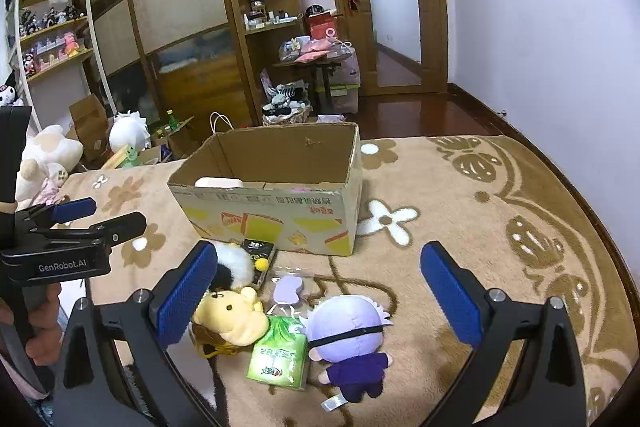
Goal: Organize soft objects
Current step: 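Close the right tool on the white-haired doll while the left tool grasps the yellow bear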
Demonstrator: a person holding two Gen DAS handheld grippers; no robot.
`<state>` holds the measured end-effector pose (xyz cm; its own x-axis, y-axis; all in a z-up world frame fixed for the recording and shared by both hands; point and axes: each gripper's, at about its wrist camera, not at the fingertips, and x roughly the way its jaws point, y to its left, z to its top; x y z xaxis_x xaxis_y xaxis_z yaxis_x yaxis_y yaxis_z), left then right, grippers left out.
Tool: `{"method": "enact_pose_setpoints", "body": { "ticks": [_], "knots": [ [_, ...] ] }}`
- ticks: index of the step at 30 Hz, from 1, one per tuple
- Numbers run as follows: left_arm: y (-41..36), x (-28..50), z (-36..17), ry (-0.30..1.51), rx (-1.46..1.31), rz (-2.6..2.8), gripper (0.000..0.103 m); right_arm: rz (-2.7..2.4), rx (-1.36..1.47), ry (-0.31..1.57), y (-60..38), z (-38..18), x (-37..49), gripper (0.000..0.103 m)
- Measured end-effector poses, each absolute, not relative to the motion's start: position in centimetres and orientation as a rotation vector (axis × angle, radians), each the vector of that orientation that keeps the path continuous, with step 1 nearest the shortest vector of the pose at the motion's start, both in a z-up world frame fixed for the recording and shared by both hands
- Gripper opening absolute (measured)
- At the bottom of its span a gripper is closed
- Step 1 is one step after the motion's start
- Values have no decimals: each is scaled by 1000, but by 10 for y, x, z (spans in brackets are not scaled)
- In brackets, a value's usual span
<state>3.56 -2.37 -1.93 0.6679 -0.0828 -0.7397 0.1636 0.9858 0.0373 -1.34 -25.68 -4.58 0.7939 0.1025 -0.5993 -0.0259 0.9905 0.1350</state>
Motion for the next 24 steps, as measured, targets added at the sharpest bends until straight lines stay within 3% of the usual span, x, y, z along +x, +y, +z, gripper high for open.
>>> {"method": "enact_pose_setpoints", "body": {
  "ticks": [24],
  "knots": [
    [-43,82,-65,965,49,-197,97,-5,169,801,-272,-101,19,103]
  ]
}}
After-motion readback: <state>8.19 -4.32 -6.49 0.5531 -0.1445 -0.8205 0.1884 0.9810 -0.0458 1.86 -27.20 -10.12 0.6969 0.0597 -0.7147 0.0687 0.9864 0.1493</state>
